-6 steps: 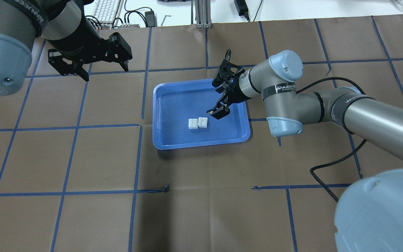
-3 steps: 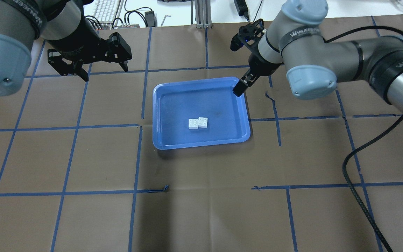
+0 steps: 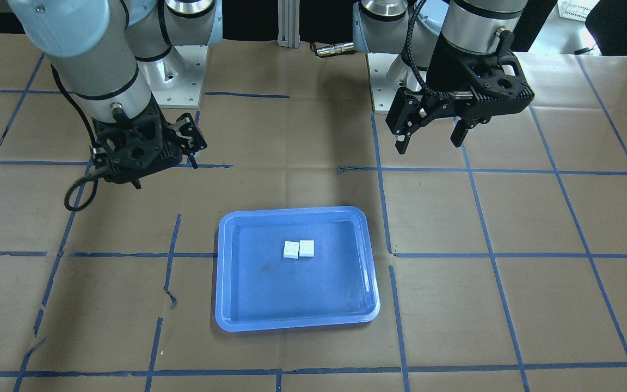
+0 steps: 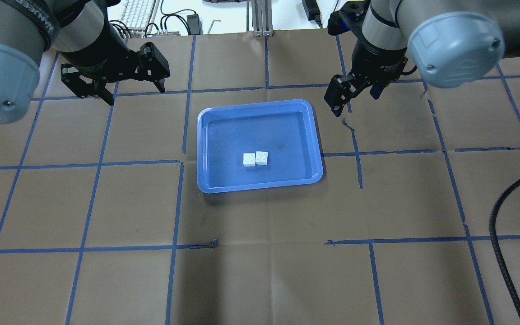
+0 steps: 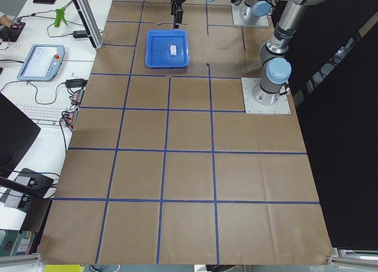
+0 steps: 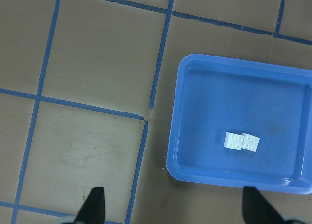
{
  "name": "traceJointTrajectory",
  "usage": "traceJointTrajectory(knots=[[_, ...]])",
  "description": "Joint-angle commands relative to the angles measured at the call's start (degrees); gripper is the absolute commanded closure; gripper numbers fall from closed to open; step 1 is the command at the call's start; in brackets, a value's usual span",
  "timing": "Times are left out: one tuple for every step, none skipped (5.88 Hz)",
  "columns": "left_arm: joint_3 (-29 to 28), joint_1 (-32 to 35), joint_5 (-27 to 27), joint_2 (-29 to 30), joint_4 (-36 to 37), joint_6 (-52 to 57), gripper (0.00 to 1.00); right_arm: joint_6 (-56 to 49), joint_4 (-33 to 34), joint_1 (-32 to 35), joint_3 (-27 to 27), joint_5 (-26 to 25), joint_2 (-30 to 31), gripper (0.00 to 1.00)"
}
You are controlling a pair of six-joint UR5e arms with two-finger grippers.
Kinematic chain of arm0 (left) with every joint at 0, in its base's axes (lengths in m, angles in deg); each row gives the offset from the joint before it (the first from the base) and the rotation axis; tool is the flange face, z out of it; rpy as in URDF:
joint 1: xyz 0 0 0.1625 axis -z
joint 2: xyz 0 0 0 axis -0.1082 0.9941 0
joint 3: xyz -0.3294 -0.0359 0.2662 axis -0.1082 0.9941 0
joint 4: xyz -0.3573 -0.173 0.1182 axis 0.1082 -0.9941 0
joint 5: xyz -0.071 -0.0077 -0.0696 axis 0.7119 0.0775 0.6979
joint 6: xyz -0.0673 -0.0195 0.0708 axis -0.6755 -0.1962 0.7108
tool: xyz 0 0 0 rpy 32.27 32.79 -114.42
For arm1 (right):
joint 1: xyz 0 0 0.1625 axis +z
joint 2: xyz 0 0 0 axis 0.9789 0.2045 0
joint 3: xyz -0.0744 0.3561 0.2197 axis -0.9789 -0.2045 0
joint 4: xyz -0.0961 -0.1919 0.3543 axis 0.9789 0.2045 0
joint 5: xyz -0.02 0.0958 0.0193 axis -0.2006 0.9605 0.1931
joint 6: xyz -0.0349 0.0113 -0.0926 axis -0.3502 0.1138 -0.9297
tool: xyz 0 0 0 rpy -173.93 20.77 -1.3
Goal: Assemble white blocks and place on blue tray
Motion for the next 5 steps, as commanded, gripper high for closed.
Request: traceJointTrajectory(knots=[[0.00,0.00,0.09,-0.01,0.16,0.01,0.01,10.29,-7.11,-1.72,-1.54,-1.75,5.39,0.00],[0.00,0.00,0.00,-0.01,0.17,0.01,0.01,10.92,-7.13,-2.33,-1.53,-1.66,5.94,0.00],[0.00,0.00,0.09,-0.01,0.08,-0.08,0.01,10.93,-7.22,-3.29,-1.45,-1.57,6.03,0.00],[0.00,0.00,0.00,-0.01,0.08,0.01,0.01,10.93,-7.14,-3.82,-1.45,-1.48,6.03,0.00],[0.00,0.00,0.00,-0.10,-0.27,0.01,0.01,10.93,-7.22,-4.00,-1.45,-1.48,6.12,0.00]])
